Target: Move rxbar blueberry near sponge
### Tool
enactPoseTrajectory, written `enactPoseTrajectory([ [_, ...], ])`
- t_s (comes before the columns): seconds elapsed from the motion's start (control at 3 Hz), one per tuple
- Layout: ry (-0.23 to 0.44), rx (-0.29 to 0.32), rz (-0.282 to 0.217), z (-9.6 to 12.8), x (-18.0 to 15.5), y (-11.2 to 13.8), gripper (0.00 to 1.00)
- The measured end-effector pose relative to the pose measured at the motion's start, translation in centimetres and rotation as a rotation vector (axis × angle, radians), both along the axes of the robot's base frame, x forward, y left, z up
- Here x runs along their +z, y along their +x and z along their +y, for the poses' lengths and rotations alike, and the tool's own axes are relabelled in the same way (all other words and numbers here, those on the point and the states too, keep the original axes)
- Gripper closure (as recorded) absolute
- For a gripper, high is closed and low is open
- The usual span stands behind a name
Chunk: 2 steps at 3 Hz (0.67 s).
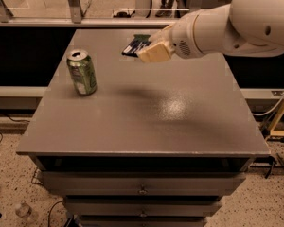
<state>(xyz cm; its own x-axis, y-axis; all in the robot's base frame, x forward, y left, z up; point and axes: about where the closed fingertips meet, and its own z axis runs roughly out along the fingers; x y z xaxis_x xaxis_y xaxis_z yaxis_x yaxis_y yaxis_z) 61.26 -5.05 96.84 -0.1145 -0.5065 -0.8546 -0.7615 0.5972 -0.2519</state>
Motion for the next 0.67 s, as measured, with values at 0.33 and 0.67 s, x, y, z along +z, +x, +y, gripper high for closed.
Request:
enactPoseTrajectory([
  [0.33, -0.019, -0.126, -0.026, -3.79, 0.23, 3.93, 1.00],
  [0.67, -0.019, -0.126, -0.026, -3.78, 0.24, 3.92, 1.00],
])
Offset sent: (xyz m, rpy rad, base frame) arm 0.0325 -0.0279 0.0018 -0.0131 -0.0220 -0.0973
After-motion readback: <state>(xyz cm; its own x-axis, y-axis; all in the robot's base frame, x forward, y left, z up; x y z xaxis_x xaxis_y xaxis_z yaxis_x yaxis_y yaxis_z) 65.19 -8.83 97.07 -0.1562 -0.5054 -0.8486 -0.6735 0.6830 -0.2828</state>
